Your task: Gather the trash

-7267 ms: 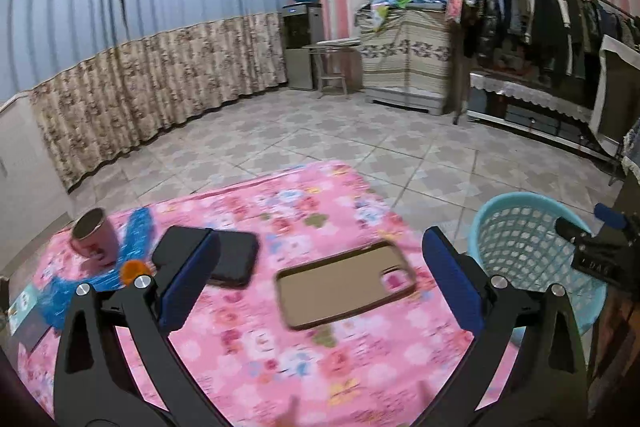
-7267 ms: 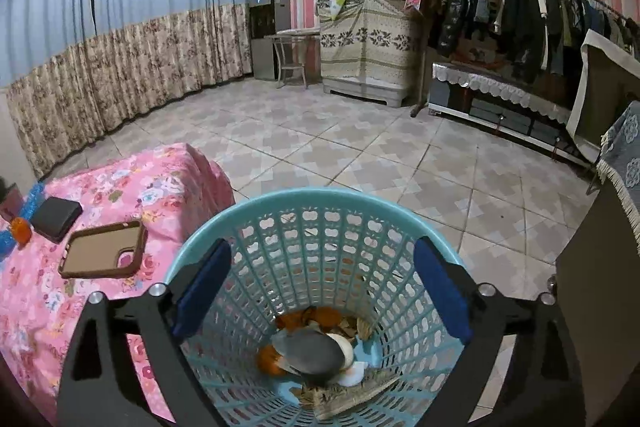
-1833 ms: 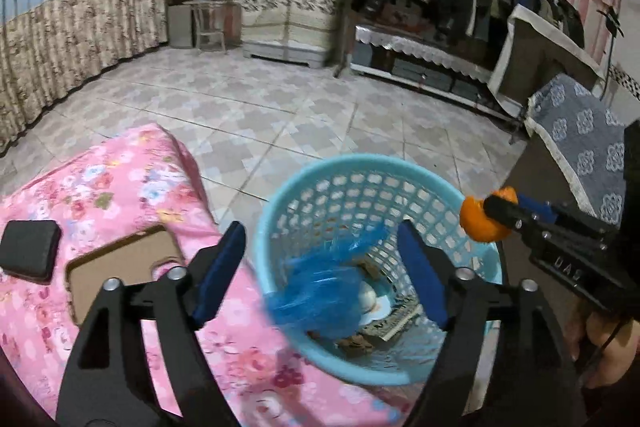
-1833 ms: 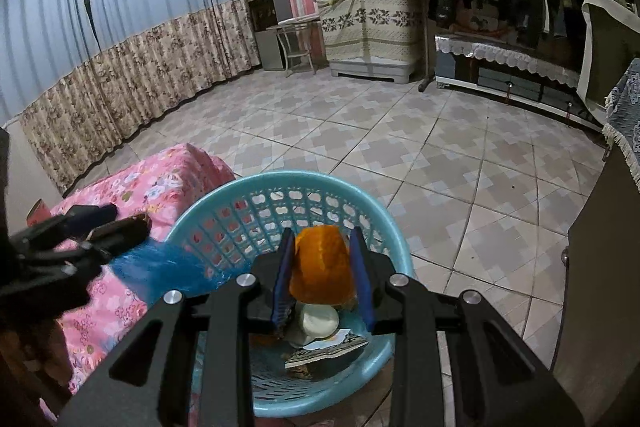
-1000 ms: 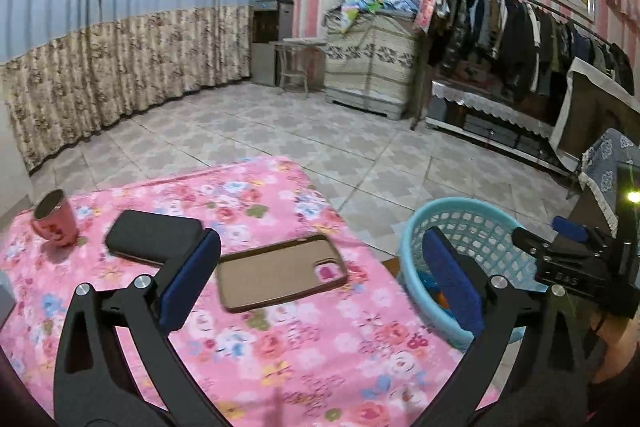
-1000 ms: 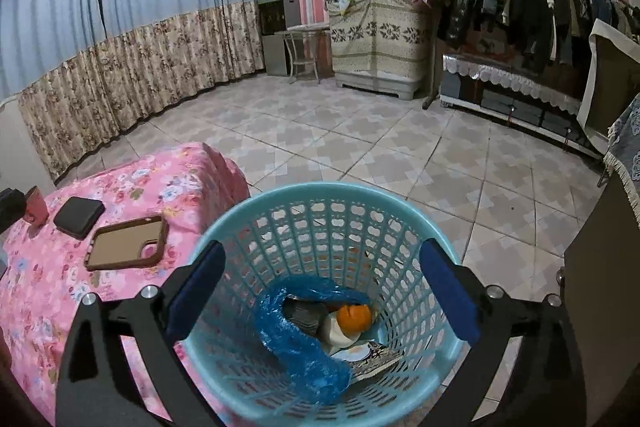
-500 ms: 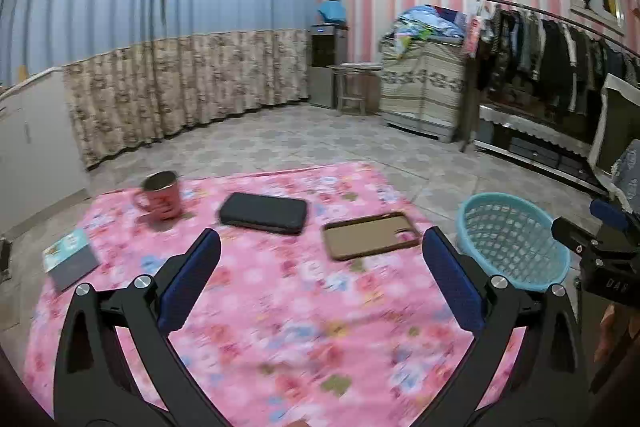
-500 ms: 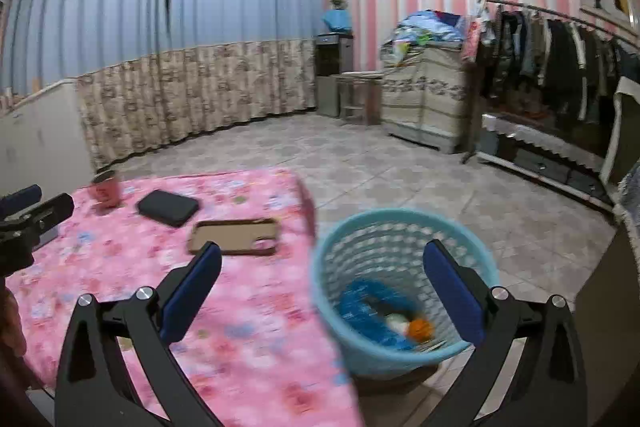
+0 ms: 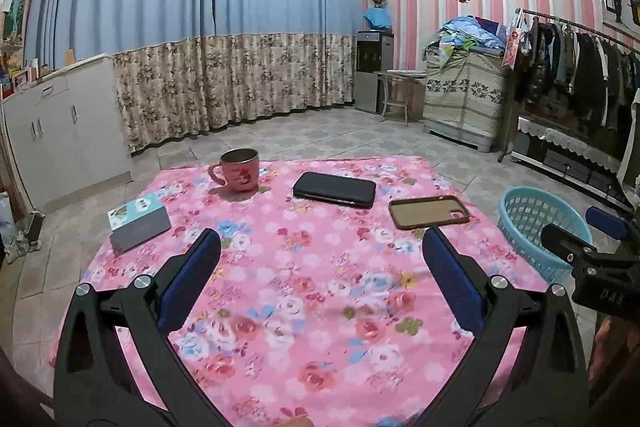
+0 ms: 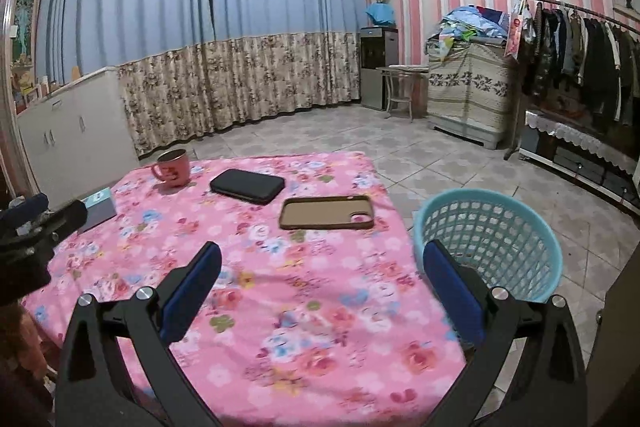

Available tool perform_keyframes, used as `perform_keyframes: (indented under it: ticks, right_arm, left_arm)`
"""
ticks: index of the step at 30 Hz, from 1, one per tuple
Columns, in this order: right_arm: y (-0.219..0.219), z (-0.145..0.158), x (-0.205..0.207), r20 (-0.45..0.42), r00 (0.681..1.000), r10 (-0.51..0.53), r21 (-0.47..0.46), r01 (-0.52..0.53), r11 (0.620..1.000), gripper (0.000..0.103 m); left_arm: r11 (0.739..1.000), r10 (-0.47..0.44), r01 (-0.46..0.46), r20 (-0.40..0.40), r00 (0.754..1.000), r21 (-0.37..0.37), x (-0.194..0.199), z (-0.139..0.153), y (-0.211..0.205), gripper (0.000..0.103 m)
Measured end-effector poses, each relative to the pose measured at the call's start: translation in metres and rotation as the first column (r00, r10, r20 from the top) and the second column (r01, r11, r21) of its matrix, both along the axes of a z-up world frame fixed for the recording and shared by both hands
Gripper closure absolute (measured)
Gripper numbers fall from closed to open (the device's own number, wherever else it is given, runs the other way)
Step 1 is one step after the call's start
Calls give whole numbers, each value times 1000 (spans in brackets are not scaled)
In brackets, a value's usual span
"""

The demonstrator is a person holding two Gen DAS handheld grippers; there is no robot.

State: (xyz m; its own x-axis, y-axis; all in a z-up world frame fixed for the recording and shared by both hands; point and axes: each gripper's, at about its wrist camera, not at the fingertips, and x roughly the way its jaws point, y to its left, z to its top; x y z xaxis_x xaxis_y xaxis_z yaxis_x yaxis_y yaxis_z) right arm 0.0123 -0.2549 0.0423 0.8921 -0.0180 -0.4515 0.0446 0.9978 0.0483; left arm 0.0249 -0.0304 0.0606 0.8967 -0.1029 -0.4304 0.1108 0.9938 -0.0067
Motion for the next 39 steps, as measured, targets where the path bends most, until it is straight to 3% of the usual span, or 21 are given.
perform_keyframes:
  ticks: [21, 39]
  right_arm:
    - [24, -9, -7, -4, 997, -73, -37, 73, 997, 4]
    - [35, -10, 0, 16, 999, -50, -55, 50, 997, 4]
  left_arm:
    - [1000, -1, 1, -58, 998, -1, 5, -26, 4, 5]
    - [1000, 14, -13, -56, 998, 17, 8, -31, 5, 5]
